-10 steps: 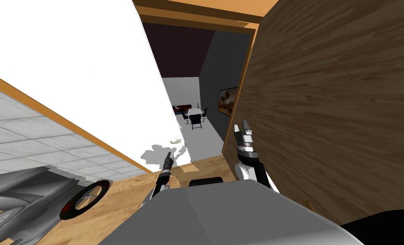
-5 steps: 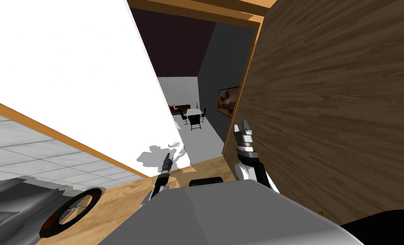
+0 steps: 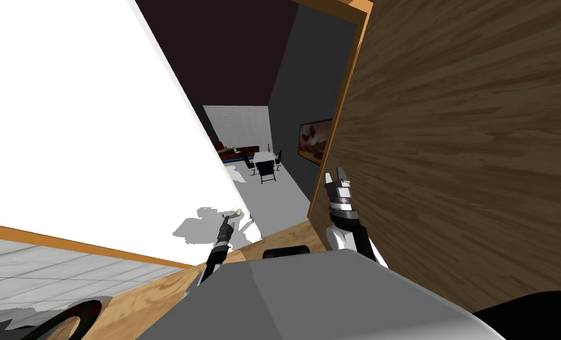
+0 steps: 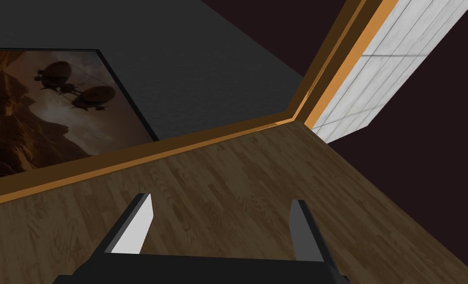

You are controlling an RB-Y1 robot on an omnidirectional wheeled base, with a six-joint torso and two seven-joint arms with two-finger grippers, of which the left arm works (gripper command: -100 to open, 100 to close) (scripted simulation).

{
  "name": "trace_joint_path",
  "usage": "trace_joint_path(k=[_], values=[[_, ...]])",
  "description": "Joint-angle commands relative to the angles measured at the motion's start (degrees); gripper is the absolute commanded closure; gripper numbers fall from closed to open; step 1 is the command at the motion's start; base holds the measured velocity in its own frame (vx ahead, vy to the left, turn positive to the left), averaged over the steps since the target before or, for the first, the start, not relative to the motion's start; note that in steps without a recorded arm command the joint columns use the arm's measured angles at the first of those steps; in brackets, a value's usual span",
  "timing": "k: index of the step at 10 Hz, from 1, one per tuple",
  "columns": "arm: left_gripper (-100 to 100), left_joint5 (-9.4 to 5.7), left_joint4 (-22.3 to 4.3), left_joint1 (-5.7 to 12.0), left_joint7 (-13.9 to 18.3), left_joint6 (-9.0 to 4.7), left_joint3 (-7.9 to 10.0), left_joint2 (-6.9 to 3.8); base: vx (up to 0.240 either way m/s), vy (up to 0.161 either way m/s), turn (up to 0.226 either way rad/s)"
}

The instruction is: Pull the door open

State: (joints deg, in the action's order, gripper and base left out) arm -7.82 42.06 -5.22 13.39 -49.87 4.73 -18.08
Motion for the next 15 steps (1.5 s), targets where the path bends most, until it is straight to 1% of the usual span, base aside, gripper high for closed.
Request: trace_joint_path(k=[1, 2, 3, 4, 9, 10, 11, 15], values=[[-100, -0.42, -0.28, -0.63, 0.33, -0.45, 0.7, -0.38, 0.195, -0.002, -0.136], [-100, -0.6, -0.71, -0.7, 0.55, -0.75, 0.99, -0.66, 0.2, 0.0, -0.083], [-100, -0.48, 0.33, -1.02, 0.38, -0.21, 0.8, -0.44, 0.087, 0.004, -0.009], [100, -0.48, 0.33, -1.02, 0.38, -0.21, 0.8, -0.44, -0.012, -0.001, 0.009], [100, -0.48, 0.33, -1.02, 0.38, -0.21, 0.8, -0.44, -0.017, -0.001, -0.002], [100, -0.1, 0.27, -1.99, 1.32, -1.2, -0.01, -1.07, -0.126, 0.009, -0.149], [100, -0.02, 0.28, -2.23, 1.59, -1.51, -0.2, -1.27, -0.197, 0.05, -0.129], [100, 0.8, 0.39, -4.51, 4.08, -4.4, -2.0, -3.11, -0.209, 0.046, -0.146]])
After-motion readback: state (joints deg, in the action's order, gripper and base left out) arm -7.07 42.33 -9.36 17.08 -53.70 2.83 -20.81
